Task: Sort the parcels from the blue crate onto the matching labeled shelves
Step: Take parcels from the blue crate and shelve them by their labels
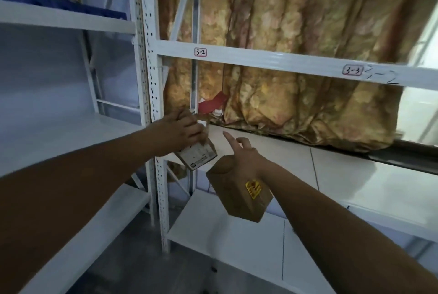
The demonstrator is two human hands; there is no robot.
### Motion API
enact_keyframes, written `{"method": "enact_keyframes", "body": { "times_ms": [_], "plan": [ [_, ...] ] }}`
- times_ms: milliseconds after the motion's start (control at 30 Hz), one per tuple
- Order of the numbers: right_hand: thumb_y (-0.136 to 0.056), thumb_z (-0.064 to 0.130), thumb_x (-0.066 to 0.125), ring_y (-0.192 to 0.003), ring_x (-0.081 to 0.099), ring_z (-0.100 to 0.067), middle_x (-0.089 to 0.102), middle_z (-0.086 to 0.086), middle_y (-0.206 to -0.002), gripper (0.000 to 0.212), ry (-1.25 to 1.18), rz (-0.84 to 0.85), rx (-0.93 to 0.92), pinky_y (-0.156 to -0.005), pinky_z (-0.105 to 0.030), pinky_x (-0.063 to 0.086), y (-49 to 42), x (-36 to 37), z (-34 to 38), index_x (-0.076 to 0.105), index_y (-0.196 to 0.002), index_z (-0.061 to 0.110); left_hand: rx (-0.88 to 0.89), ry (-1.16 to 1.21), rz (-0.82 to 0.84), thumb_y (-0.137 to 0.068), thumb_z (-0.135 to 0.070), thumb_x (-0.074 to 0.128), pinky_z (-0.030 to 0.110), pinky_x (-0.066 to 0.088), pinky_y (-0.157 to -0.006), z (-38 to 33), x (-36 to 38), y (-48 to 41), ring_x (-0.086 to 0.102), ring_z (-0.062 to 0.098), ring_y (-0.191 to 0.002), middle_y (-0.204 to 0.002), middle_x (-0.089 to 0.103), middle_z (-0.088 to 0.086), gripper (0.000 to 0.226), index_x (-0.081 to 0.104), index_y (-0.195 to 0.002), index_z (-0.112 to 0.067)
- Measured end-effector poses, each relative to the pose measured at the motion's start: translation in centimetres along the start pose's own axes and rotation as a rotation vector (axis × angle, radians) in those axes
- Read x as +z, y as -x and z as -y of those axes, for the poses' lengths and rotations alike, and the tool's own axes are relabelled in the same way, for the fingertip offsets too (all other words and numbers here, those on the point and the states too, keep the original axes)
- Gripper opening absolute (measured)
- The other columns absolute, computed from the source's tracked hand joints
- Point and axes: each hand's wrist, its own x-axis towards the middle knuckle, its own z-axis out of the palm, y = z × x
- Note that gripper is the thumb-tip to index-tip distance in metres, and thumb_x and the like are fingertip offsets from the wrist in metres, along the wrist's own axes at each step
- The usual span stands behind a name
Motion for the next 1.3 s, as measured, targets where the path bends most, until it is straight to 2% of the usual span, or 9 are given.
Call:
{"method": "enact_keyframes", "body": {
  "times_ms": [167,300,400,500,600,767,1000,1100,1300],
  "plan": [
    [-0.076,0.034,0.081,-0.145,0.013,-0.035,0.004,-0.012,-0.159,0.125,-0.149,0.138,0.061,-0.110,-0.042,0.033,0.0,-3.0,0.4,-0.019,-0.151,0.029,0.311,-0.289,-0.218,-0.080,-0.018,0.061,0.050,0.048,-0.093,2.6,-2.8,-4.6,0.060,0.025,-0.111,-0.121,0.062,-0.001,0.043,0.057,-0.122,-0.023],
    [-0.079,0.023,0.079,-0.127,0.039,-0.020,0.029,-0.008,-0.153,0.113,-0.386,0.134,0.154,-0.087,-0.028,0.048,0.5,-4.0,0.2,-0.004,-0.155,0.026,0.509,-0.474,-0.356,-0.077,-0.017,0.064,0.049,0.045,-0.094,4.1,-4.4,-7.4,0.061,0.022,-0.111,-0.123,0.063,-0.006,0.047,0.062,-0.124,-0.024],
    [-0.080,0.020,0.078,-0.114,0.043,-0.013,0.038,-0.006,-0.147,0.101,-0.557,0.068,0.188,-0.071,-0.020,0.045,0.7,-4.5,-0.5,0.009,-0.154,0.027,0.572,-0.647,-0.389,-0.085,-0.018,0.055,0.053,0.041,-0.100,5.1,-5.5,-8.7,0.042,0.025,-0.132,-0.147,0.039,-0.002,0.069,0.026,-0.148,-0.022],
    [-0.074,0.034,0.081,-0.112,0.059,-0.021,0.054,-0.005,-0.135,0.094,-0.645,-0.016,0.266,-0.070,-0.026,0.050,0.7,-4.6,-0.4,0.024,-0.148,0.032,0.598,-0.602,-0.332,-0.088,-0.025,0.061,0.057,0.026,-0.108,5.7,-5.6,-8.8,0.023,0.028,-0.141,-0.155,0.019,0.001,0.091,-0.009,-0.147,-0.019],
    [-0.057,0.044,0.087,-0.111,0.061,-0.024,0.060,-0.004,-0.129,0.100,-0.647,-0.097,0.289,-0.087,-0.038,0.055,0.5,-4.4,0.0,0.038,-0.142,0.028,0.629,-0.580,-0.333,-0.087,-0.025,0.063,0.058,0.025,-0.108,5.7,-5.8,-9.6,0.021,0.030,-0.142,-0.154,0.021,0.002,0.090,-0.004,-0.147,-0.022],
    [-0.079,0.013,0.077,-0.100,0.059,-0.016,0.061,0.004,-0.103,0.046,-0.590,-0.194,0.272,-0.080,-0.025,0.050,0.2,-4.4,1.6,0.055,-0.120,0.016,0.630,-0.543,-0.220,-0.090,-0.019,0.058,0.059,0.019,-0.111,5.4,-6.4,-9.6,0.008,0.032,-0.145,-0.156,0.009,0.005,0.090,-0.012,-0.146,-0.023],
    [-0.081,0.017,0.076,-0.102,0.051,-0.014,0.052,0.001,-0.117,0.063,-0.593,-0.236,0.285,-0.076,-0.023,0.042,-1.6,-4.5,3.7,0.044,-0.136,0.017,0.612,-0.543,-0.247,-0.090,-0.023,0.057,0.052,0.006,-0.116,8.0,-5.8,-7.5,-0.001,0.033,-0.147,-0.160,0.001,0.008,0.085,-0.003,-0.150,-0.024],
    [-0.082,0.022,0.075,-0.101,0.052,-0.017,0.056,0.002,-0.113,0.061,-0.620,-0.213,0.341,-0.074,-0.027,0.046,-2.0,-4.4,3.8,0.045,-0.134,0.017,0.473,-0.249,-0.601,-0.076,-0.022,0.072,0.052,0.022,-0.114,9.4,-3.9,-7.2,0.013,0.037,-0.145,-0.159,0.016,0.009,0.093,0.016,-0.150,-0.029],
    [-0.075,0.026,0.081,-0.107,0.060,-0.025,0.058,-0.004,-0.124,0.072,-0.778,-0.269,0.403,-0.085,-0.034,0.051,-3.1,-4.2,4.0,0.042,-0.135,0.021,-0.285,1.075,-0.301,-0.085,-0.018,0.066,0.033,0.049,-0.070,7.6,-2.0,-5.5,0.056,0.024,-0.097,-0.159,0.008,0.011,0.105,-0.016,-0.150,-0.030]
  ]
}}
